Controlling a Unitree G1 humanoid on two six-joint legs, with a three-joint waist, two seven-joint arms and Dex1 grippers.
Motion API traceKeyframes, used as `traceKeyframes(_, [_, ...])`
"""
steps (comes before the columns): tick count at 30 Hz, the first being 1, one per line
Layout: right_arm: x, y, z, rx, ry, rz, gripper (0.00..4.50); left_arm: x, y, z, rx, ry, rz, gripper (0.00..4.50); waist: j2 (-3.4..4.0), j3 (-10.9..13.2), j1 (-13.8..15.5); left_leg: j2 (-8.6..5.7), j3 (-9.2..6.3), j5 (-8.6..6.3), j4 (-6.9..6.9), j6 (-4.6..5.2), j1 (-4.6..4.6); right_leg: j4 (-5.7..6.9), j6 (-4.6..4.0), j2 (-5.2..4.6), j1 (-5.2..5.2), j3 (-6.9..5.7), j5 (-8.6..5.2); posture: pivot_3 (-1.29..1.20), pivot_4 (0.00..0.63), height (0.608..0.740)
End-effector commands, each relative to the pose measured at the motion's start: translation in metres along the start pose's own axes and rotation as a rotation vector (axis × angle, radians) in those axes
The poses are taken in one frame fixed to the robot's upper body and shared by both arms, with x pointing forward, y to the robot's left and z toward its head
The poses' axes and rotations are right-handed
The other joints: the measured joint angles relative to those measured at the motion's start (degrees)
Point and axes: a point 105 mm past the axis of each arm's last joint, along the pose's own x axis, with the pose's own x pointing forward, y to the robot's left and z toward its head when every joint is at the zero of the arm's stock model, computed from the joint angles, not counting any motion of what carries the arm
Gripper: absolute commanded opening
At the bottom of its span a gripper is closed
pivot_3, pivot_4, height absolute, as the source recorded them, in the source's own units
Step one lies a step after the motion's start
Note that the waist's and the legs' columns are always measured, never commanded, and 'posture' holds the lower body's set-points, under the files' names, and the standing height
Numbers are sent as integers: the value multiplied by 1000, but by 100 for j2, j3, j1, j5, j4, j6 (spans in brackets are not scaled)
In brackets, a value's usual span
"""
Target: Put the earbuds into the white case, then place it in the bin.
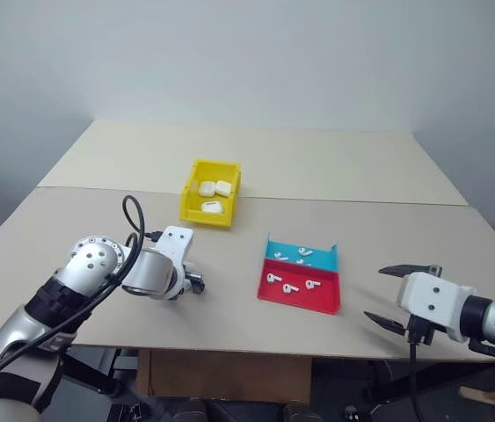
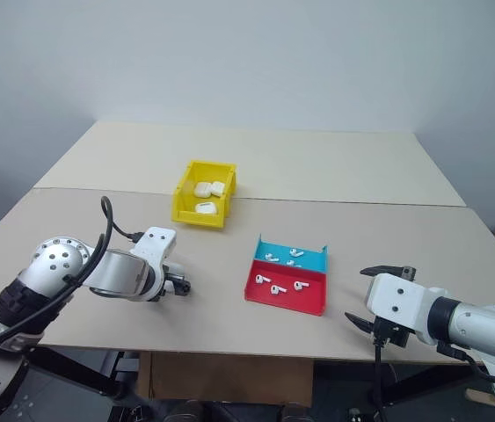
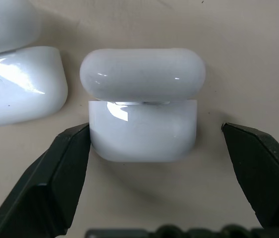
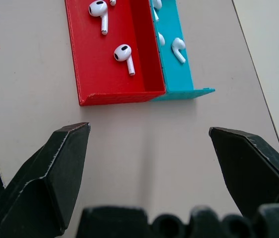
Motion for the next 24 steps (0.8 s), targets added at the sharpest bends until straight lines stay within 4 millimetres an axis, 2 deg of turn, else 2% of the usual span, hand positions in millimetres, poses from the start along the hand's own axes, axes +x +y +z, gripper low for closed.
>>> traceKeyframes(1, [-3, -4, 6, -34, -6, -34, 4467, -4, 0, 7, -2, -20, 10, 4500, 0, 0, 4, 0, 0, 0, 0, 0, 0, 0, 0, 0, 0, 0, 0, 0, 150, 740])
traceKeyframes(16, [-1, -2, 5, -34, -1, -36, 4467, -2, -3, 9, 0, -15, 9, 4500, 0, 0, 5, -1, -2, 1, 0, -3, -1, -2, 0, -1, 1, -1, 0, 0, 150, 740])
traceKeyframes(22, [0, -2, 4, -35, -1, -43, 4467, 0, 2, 6, -19, -4, 32, 4500, 0, 0, 6, -2, -2, 1, 0, -3, -1, -4, 0, -1, 1, -1, 0, 0, 150, 740])
traceKeyframes(24, [0, -1, 4, -35, -1, -42, 4500, 0, 3, 6, -13, -4, 52, 4105, 0, 0, 6, -2, -2, 1, 0, -3, -1, -4, -1, -1, 1, -1, 0, 0, 150, 740])
